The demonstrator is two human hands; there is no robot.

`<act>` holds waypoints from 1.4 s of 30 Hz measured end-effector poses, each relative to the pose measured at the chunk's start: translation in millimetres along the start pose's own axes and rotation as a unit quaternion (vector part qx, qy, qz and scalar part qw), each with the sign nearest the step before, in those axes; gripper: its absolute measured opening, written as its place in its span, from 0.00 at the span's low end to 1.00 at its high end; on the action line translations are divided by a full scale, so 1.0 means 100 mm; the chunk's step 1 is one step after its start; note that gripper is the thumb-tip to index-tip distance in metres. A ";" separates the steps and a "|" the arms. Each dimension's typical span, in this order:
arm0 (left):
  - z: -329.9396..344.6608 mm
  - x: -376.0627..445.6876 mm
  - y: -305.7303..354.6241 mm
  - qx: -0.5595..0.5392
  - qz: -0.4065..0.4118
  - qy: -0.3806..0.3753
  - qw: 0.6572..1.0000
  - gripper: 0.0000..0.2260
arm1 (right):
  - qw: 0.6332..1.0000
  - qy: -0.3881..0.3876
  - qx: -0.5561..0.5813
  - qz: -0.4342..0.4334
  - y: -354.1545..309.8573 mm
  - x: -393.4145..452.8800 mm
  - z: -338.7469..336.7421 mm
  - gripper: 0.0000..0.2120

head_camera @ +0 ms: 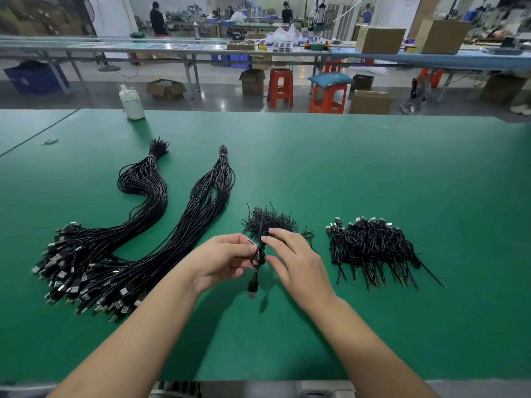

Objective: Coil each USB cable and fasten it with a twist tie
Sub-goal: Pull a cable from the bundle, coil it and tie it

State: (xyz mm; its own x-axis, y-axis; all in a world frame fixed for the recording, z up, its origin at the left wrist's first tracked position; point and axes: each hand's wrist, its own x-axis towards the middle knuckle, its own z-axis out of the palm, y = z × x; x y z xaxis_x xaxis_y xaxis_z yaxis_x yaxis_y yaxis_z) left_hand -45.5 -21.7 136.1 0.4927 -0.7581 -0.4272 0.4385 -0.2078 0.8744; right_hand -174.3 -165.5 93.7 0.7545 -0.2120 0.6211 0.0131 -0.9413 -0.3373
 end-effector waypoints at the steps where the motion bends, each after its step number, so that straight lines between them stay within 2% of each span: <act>1: 0.01 0.00 -0.01 -0.014 0.005 -0.013 1.000 0.07 | 1.000 0.006 -0.010 -0.007 -0.01 0.00 -0.01 0.13; 4: 0.07 0.01 -0.07 0.000 0.054 -0.024 0.998 0.08 | 0.999 0.003 0.019 0.036 -0.07 0.02 -0.02 0.13; 7: 0.14 0.04 -0.08 0.114 0.150 0.024 0.982 0.09 | 0.966 -0.064 0.137 0.208 -0.11 0.08 -0.05 0.08; 9: 0.16 0.05 -0.08 0.282 0.223 0.063 0.931 0.09 | 0.912 -0.083 0.248 0.316 -0.13 0.13 -0.06 0.03; 11: 0.18 0.05 -0.12 0.425 0.284 0.092 0.855 0.10 | 0.849 -0.080 0.355 0.383 -0.15 0.16 -0.07 0.07; 12: 0.19 0.04 -0.13 0.449 0.306 0.097 0.834 0.10 | 0.819 -0.075 0.404 0.400 -0.17 0.17 -0.08 0.07; 14: 0.21 0.02 -0.16 0.454 0.336 0.099 0.819 0.09 | 0.781 -0.071 0.472 0.403 -0.19 0.18 -0.10 0.05; 16: 0.20 0.04 -0.18 0.448 0.339 0.111 0.819 0.09 | 0.766 -0.081 0.504 0.390 -0.18 0.16 -0.12 0.05; 18: 0.17 0.08 -0.17 0.426 0.317 0.140 0.836 0.10 | 0.747 -0.105 0.540 0.374 -0.16 0.14 -0.13 0.09; 20: 0.13 0.12 -0.15 0.387 0.285 0.152 0.864 0.08 | 0.749 -0.133 0.550 0.345 -0.15 0.13 -0.15 0.13; 22: 0.12 0.12 -0.14 0.375 0.272 0.141 0.875 0.07 | 0.785 -0.136 0.505 0.332 -0.14 0.13 -0.14 0.13; 23: 0.13 0.11 -0.14 0.385 0.280 0.138 0.869 0.08 | 0.810 -0.125 0.466 0.334 -0.13 0.14 -0.14 0.11; 24: 0.15 0.08 -0.13 0.406 0.296 0.137 0.854 0.09 | 0.828 -0.112 0.429 0.343 -0.12 0.15 -0.13 0.08; 26: 0.20 0.02 -0.12 0.458 0.345 0.138 0.808 0.10 | 0.835 -0.093 0.392 0.375 -0.10 0.16 -0.12 0.08; 31: 0.28 0.00 -0.14 0.533 0.411 0.124 0.729 0.05 | 0.806 -0.092 0.431 0.394 -0.16 0.18 -0.11 0.10; 34: 0.30 0.00 -0.20 0.641 0.414 0.124 0.635 0.08 | 0.779 -0.085 0.464 0.414 -0.14 0.19 -0.14 0.06; 35: 0.30 -0.01 -0.23 0.660 0.411 0.128 0.616 0.10 | 0.777 -0.090 0.467 0.412 -0.14 0.18 -0.15 0.06; 36: 0.31 -0.01 -0.24 0.662 0.404 0.133 0.617 0.11 | 0.782 -0.097 0.467 0.402 -0.13 0.18 -0.16 0.05; 37: 0.33 -0.02 -0.23 0.652 0.394 0.139 0.633 0.10 | 0.783 -0.101 0.472 0.392 -0.13 0.18 -0.16 0.05; 39: 0.33 -0.01 -0.21 0.585 0.383 0.150 0.699 0.06 | 0.761 -0.104 0.513 0.384 -0.10 0.16 -0.16 0.08; 42: 0.28 0.02 -0.15 0.463 0.324 0.173 0.807 0.09 | 0.716 -0.126 0.578 0.371 -0.04 0.13 -0.18 0.10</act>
State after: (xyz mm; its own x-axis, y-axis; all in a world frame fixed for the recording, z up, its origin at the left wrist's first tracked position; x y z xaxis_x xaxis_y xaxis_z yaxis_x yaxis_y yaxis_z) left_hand -72.0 -37.8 128.8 0.6430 -0.7089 0.2898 -0.6661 -0.3310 0.6684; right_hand -176.5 -169.3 116.2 0.9277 -0.3500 -0.1302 -0.0276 0.2836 -0.9586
